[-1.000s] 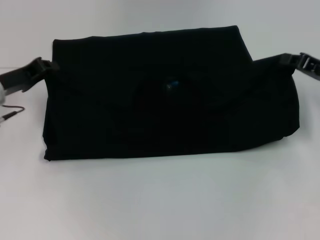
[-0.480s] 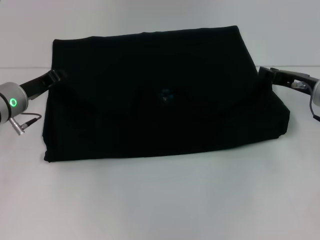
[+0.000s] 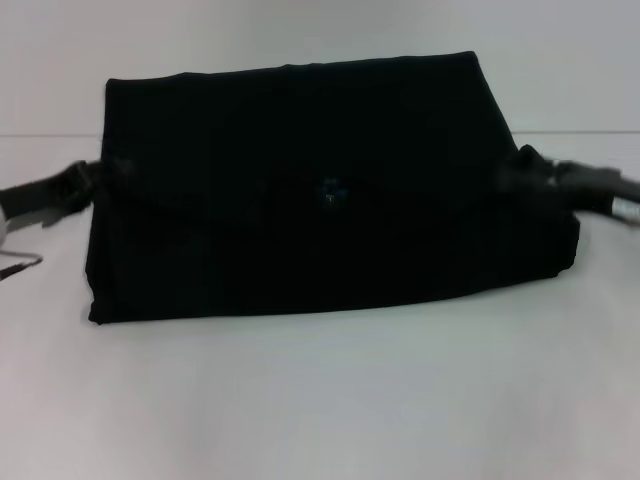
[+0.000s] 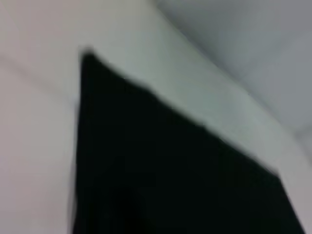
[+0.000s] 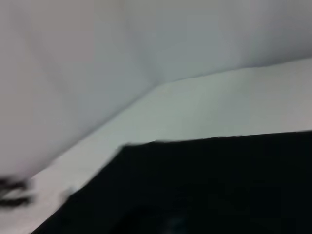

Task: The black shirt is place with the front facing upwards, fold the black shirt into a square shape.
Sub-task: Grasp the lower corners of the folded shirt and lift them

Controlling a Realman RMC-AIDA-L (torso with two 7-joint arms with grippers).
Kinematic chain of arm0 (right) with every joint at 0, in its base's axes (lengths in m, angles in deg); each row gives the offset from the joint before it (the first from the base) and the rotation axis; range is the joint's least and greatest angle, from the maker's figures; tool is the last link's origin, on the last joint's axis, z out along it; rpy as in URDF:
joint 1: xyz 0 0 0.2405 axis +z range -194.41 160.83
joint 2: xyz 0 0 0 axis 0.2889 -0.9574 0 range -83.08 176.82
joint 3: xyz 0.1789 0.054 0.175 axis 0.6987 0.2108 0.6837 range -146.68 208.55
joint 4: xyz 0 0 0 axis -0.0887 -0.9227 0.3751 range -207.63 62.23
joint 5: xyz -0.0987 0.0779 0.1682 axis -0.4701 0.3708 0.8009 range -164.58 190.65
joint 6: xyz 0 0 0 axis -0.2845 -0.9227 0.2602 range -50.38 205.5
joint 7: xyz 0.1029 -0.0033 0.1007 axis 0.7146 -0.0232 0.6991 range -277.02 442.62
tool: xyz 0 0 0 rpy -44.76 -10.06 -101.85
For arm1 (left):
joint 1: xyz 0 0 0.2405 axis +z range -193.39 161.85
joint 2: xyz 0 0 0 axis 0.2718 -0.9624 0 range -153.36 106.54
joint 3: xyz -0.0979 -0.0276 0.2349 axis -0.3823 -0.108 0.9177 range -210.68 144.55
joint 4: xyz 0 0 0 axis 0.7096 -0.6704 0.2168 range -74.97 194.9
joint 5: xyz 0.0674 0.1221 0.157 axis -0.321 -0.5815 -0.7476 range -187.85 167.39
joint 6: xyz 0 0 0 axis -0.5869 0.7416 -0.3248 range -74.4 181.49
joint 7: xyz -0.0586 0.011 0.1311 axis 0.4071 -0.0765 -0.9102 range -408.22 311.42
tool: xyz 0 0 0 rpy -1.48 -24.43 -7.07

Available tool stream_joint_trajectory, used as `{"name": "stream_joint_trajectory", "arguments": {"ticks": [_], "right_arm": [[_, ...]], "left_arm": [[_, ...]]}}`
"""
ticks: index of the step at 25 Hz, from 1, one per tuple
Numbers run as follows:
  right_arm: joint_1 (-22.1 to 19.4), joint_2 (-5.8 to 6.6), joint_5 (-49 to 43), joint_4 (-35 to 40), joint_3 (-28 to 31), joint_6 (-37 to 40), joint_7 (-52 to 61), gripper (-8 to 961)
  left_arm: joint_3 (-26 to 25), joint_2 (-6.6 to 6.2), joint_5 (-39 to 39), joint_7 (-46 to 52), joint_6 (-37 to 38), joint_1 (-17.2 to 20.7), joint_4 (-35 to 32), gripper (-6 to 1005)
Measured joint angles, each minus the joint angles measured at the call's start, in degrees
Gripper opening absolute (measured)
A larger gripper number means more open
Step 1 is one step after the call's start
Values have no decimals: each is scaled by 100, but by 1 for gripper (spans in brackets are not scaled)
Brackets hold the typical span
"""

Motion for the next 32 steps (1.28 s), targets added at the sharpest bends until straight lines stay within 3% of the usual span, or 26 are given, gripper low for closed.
{"name": "stream_joint_trajectory", "arguments": {"ticks": [1, 4, 6, 9, 14, 22, 32], "right_arm": [[-104, 22, -15, 0, -99, 367, -305, 654], [-357, -7, -19, 1, -331, 1061, -1077, 742], [-493, -76, -23, -2, -467, 1218, -1433, 781], [-601, -208, -41, -48, -659, 1211, -1782, 812], [-636, -329, -93, -99, -993, 1043, -1968, 822], [-622, -329, -98, -202, -1091, 976, -1938, 821], [-652, -329, -94, -224, -1072, 1008, -1927, 822]], "left_arm": [[765, -350, -5, 502, 526, 152, 80, 501], [1420, -624, -36, 902, 909, 309, 53, 570], [1695, -716, -85, 1037, 1048, 394, 20, 611], [1830, -684, -215, 1055, 1169, 476, -91, 674], [1900, -589, -398, 1035, 1134, 492, -140, 662], [1986, -510, -524, 1025, 1109, 489, -176, 643], [2299, -508, -528, 964, 1343, 480, -208, 620]]}}
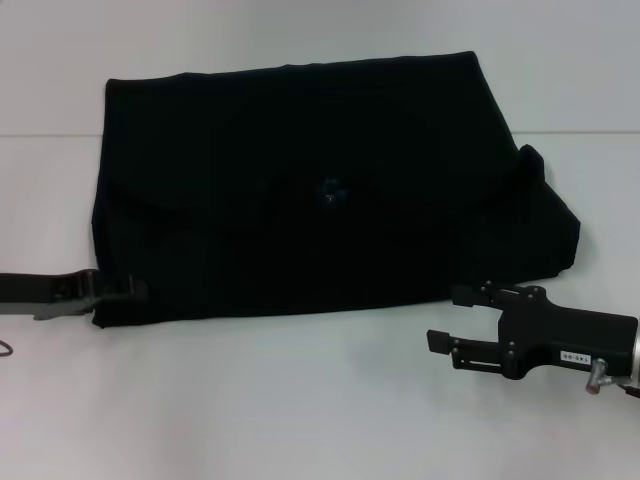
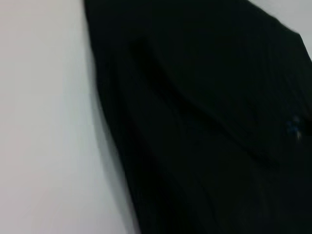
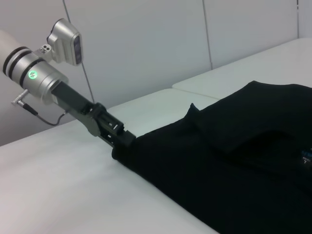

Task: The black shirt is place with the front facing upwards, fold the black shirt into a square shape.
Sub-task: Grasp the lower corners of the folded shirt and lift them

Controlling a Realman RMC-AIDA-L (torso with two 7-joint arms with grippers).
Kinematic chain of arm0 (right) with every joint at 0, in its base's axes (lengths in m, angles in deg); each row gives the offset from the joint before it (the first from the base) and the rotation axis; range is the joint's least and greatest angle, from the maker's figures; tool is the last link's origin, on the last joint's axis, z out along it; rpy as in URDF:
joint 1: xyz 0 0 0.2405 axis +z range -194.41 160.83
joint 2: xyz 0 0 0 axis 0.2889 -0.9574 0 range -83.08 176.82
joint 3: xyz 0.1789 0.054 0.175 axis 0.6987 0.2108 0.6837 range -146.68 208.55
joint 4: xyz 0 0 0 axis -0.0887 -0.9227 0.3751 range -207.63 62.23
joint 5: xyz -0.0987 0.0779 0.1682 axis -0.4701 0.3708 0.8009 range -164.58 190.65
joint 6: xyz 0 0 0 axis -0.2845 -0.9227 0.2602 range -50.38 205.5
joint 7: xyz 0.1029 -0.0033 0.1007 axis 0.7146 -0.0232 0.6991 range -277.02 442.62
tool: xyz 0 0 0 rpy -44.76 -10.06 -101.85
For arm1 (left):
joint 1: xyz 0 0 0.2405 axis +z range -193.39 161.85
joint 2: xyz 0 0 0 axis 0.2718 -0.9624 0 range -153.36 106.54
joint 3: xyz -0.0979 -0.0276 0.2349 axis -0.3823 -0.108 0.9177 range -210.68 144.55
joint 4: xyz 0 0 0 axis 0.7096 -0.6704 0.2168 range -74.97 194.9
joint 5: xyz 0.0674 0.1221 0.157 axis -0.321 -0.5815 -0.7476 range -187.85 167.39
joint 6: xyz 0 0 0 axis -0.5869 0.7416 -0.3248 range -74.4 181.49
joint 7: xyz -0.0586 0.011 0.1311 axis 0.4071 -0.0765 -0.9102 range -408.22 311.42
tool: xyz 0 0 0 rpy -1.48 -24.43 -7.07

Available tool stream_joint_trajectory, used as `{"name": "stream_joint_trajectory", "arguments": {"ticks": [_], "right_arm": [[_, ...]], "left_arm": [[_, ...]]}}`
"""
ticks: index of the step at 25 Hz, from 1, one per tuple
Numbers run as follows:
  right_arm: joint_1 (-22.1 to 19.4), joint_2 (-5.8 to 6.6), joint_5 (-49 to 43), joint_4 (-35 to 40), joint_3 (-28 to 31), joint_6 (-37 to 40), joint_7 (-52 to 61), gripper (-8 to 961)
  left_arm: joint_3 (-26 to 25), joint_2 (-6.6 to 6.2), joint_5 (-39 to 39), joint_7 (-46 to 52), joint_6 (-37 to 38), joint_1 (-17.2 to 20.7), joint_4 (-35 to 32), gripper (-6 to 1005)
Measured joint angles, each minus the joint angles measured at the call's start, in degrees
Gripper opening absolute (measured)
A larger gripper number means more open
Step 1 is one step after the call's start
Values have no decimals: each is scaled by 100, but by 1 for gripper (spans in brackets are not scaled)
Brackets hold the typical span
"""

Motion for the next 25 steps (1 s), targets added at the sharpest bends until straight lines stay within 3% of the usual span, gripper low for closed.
{"name": "stream_joint_trajectory", "arguments": {"ticks": [7, 11, 14, 18, 20, 25], "right_arm": [[-32, 0, 33, 10, 23, 35, 87, 821], [-43, 75, 40, 64, 36, 44, 462, 821], [-29, 203, 49, 259, 52, 43, 1123, 822], [41, 431, -183, 1002, 7, -62, 2993, 822], [157, 609, -485, 1317, -13, -107, 4053, 822], [739, 1144, -1799, 1595, -60, -129, 6568, 821]], "left_arm": [[208, 8, 0, 11, -52, -23, -105, 603], [235, 16, 0, 2, -41, -35, -120, 418], [248, 13, 0, 0, -26, -45, -127, 294], [289, 9, 0, 6, -5, -45, -132, 139], [294, 9, 0, 12, 6, -45, -133, 29], [297, 8, 0, 10, 17, -44, -133, 29]]}}
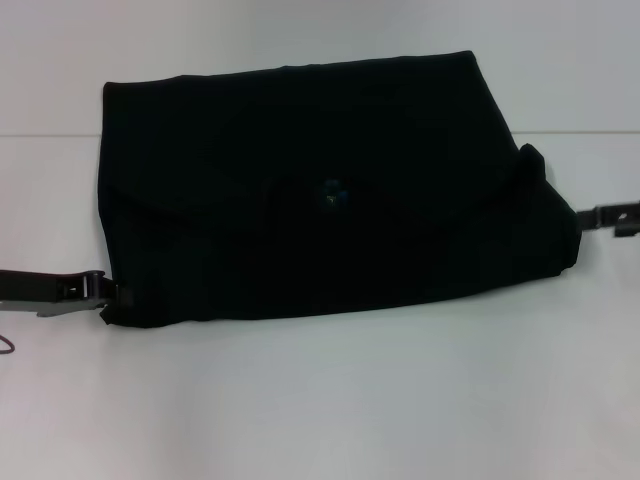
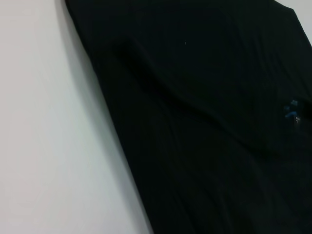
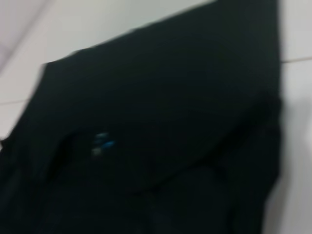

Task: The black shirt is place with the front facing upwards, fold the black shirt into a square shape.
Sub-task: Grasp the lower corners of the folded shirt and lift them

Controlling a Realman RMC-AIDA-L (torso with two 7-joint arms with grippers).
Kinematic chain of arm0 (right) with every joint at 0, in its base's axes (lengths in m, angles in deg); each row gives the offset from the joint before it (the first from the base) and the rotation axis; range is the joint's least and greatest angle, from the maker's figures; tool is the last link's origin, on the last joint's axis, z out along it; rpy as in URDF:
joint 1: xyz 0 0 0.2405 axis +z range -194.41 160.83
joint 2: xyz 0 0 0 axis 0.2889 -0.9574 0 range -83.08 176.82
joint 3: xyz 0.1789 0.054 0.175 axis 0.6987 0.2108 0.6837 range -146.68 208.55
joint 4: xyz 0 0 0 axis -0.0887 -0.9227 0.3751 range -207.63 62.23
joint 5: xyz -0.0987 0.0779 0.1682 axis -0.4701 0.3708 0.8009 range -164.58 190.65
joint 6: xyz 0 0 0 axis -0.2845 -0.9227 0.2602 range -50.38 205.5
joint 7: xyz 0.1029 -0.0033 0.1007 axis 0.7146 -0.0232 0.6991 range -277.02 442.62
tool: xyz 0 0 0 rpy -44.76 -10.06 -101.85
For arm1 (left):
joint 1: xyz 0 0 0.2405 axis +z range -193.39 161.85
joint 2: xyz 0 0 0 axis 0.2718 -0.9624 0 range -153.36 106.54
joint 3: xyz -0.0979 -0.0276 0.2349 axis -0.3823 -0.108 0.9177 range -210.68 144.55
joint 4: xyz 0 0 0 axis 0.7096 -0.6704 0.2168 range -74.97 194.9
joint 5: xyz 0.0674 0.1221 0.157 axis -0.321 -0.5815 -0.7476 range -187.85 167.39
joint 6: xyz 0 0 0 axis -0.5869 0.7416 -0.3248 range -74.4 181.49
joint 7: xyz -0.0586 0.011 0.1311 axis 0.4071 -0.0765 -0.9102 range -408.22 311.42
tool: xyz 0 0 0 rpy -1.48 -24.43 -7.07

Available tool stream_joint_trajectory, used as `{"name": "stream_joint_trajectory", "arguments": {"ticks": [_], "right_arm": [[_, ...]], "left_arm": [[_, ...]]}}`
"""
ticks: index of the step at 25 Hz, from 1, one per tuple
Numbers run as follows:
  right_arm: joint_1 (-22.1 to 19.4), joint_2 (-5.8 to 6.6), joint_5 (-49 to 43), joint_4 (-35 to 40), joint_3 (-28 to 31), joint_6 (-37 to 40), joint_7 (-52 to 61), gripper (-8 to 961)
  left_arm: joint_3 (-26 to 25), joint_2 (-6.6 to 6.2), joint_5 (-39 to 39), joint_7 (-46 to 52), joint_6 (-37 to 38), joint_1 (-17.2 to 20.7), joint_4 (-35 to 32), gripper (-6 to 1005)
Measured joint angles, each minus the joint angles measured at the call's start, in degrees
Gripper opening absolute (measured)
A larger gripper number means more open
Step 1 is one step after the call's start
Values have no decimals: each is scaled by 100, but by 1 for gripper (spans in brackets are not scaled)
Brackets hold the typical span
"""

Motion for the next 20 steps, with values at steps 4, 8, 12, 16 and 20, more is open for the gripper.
{"name": "stream_joint_trajectory", "arguments": {"ticks": [4, 8, 12, 16, 20], "right_arm": [[303, 121, -580, 22, 1, -191, 925, 822], [521, 69, -1051, -101, -49, -651, 1199, 822], [669, 33, -1117, -520, -163, -959, 1135, 821], [751, -64, -1105, -796, -334, -1211, 1095, 820], [805, -200, -1108, -939, -357, -1416, 992, 819]], "left_arm": [[0, 0, 0, -10, 8, 0, 0, 28], [-19, -4, 0, -10, 14, -4, 0, 28], [-33, -12, 24, -7, 82, -19, 0, 28], [-41, -19, 22, -2, 137, -47, 0, 29], [-44, -27, 28, 5, 144, -52, 0, 29]]}}
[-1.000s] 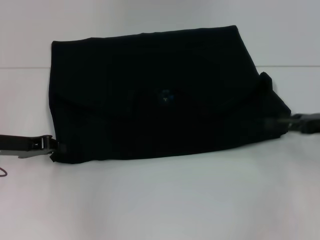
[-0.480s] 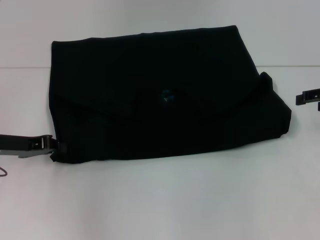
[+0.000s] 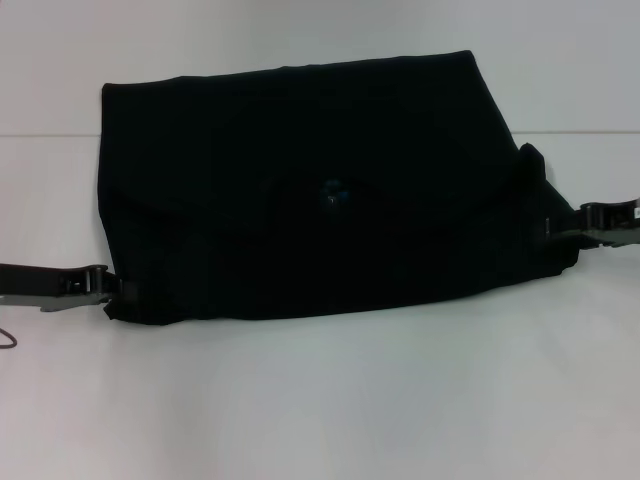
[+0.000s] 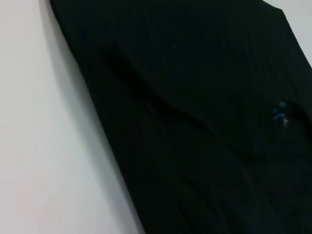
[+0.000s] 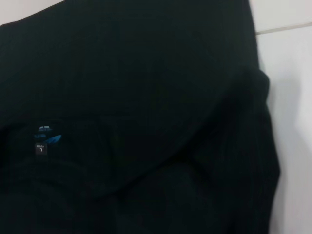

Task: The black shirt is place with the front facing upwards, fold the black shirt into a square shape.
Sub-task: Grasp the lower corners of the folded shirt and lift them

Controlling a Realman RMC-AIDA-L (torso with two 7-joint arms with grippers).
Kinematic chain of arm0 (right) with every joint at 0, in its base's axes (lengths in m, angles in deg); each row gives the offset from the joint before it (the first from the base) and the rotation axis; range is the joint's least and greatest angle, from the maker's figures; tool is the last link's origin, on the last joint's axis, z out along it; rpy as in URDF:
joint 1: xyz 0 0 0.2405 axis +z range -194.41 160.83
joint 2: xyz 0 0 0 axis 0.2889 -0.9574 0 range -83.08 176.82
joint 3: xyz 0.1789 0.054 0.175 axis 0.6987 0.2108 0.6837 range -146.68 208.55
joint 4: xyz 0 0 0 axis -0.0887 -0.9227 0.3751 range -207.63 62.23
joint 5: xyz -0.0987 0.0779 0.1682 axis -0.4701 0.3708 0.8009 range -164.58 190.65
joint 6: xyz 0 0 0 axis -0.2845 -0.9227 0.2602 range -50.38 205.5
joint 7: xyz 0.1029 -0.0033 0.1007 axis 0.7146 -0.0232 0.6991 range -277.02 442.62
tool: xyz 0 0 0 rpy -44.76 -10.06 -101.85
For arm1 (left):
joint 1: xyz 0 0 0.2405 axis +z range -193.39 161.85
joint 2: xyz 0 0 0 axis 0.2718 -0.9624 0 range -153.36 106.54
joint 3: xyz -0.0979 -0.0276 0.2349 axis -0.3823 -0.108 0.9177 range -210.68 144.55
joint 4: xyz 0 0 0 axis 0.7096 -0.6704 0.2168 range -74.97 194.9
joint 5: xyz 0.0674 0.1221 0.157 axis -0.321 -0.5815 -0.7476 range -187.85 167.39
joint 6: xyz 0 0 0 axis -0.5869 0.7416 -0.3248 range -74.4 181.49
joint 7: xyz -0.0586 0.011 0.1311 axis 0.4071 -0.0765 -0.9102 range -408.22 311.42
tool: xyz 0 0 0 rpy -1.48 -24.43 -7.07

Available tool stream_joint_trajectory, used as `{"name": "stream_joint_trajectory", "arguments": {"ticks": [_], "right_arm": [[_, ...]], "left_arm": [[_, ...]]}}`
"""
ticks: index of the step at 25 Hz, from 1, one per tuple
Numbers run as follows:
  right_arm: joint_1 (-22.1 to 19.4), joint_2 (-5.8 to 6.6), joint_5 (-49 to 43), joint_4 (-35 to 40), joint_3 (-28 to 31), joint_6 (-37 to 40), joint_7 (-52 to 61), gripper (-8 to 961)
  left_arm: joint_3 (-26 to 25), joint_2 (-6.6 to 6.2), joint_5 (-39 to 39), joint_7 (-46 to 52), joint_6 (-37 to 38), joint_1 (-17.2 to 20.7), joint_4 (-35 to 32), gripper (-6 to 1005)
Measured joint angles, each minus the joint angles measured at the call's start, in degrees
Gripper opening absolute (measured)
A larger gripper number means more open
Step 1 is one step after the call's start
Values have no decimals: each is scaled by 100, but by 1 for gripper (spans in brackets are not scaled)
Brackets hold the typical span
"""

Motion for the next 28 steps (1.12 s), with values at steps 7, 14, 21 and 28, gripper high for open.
{"name": "stream_joint_trajectory", "arguments": {"ticks": [7, 14, 21, 28], "right_arm": [[88, -141, -28, -176, -107, -350, -112, 780], [75, -169, -49, -201, -307, -429, -121, 693], [11, -178, -39, -159, -309, -453, -121, 367], [-51, -107, -43, 125, -283, 273, -217, 126]], "left_arm": [[-1, -13, 13, -9, 10, 0, -16, 29], [0, -17, 13, -18, 30, 12, -50, 28], [-2, -16, 29, -61, 78, 24, -71, 28], [-12, -58, 38, -79, 451, 19, -71, 28]]}}
